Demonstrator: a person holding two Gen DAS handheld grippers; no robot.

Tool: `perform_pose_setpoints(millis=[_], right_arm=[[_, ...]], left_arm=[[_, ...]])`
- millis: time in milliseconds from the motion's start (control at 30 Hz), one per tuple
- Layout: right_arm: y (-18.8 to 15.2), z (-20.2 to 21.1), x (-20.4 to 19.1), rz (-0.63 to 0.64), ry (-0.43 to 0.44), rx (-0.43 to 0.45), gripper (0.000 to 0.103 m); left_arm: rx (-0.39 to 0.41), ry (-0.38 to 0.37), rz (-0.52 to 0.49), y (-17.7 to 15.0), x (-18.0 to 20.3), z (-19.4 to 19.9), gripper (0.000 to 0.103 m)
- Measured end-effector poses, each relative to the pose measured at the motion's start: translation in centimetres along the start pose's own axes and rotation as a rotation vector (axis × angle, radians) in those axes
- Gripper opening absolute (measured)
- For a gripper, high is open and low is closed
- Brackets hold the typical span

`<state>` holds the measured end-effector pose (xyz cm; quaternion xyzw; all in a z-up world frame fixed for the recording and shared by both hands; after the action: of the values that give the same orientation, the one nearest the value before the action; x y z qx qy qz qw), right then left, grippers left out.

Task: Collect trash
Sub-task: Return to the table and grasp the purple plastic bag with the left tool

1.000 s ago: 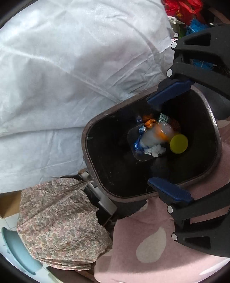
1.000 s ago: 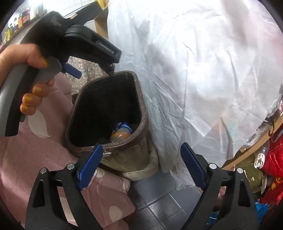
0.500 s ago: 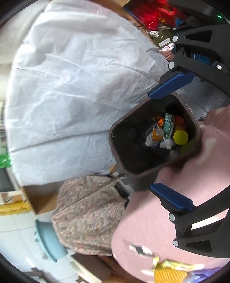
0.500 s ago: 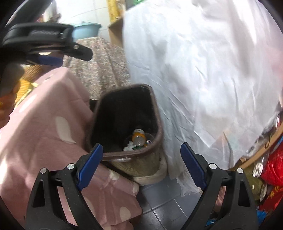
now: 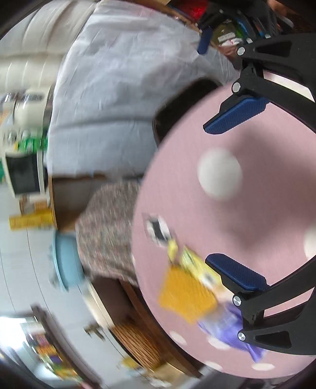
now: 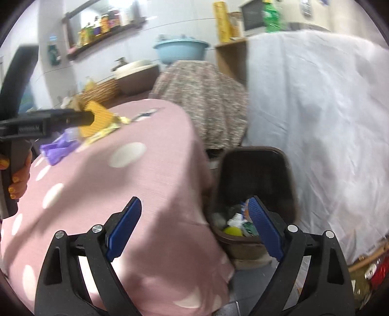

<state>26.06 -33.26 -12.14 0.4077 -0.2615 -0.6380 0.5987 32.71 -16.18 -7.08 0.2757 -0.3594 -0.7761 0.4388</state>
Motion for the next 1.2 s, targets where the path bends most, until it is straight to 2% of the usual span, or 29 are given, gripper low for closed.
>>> perform_pose_setpoints(millis=[167,267,333,433,667,800,933,967,1067,1133,1200], right_arm=[[0.9,-0.4,-4.7,0.05,0.076,-0.008,0.088],[1.3,-0.6,-7.3,0.079,0.112,-0.013,0.088],[1.4,-0.7,-8.8,0.101,0.128,-0.018,0.088],[1.5,-0.5,-10.9,0.124,0.153,-0.023,0.088],[1.8,-0.5,-14.1,0.169,0.183,-0.034,0.088],[1.9,-0.4,-15.3,0.196,0.186,-0.039,0.088],[2.1,-0.5,-16.3,0.206,0.196,-0.044,0.088],[2.2,-0.6,-16.5,0.209,0.198,-0.047,0.089],[2.4,-1.0,-17.2,0.221,0.204,-0.055,0.088],[2.8,-1.1,-17.8,0.231,0.211,-0.05,0.088],[3.3,-1.4,-18.3,0.237,0.226,-0.047,0.088]], left_arm=[[-0.012,0.099,0.084,-2.7,-7.4,2.3,0.098],[-0.019,0.157,0.1,-4.1,-11.3,3.6,0.098],[-0.029,0.183,0.089,-4.8,-13.4,4.0,0.098],[-0.069,0.234,0.014,-5.9,-16.4,3.9,0.098],[-0.219,0.241,-0.218,-7.7,-19.8,-0.1,0.098],[-0.284,0.189,-0.201,-8.1,-20.5,-1.8,0.098],[-0.324,0.205,-0.174,-8.4,-22.1,-3.3,0.098],[-0.329,0.199,-0.162,-8.5,-22.3,-3.5,0.095],[-0.344,0.159,-0.108,-9.0,-22.8,-3.8,0.073],[-0.327,0.164,-0.083,-9.1,-23.1,-3.4,0.064],[-0.301,0.165,-0.051,-9.1,-23.6,-2.9,0.048]])
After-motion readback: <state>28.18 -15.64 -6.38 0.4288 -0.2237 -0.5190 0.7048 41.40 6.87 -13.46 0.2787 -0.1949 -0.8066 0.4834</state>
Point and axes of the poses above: each gripper's, at about its wrist camera, not at the fingertips, and z roughly against the way its jaws point, x to its right, y to its top, the point moved 8 cm from there along -z, roughly the way its jaws point, and after that the axes turned 6 degrees about x, right-handed, at the moved point
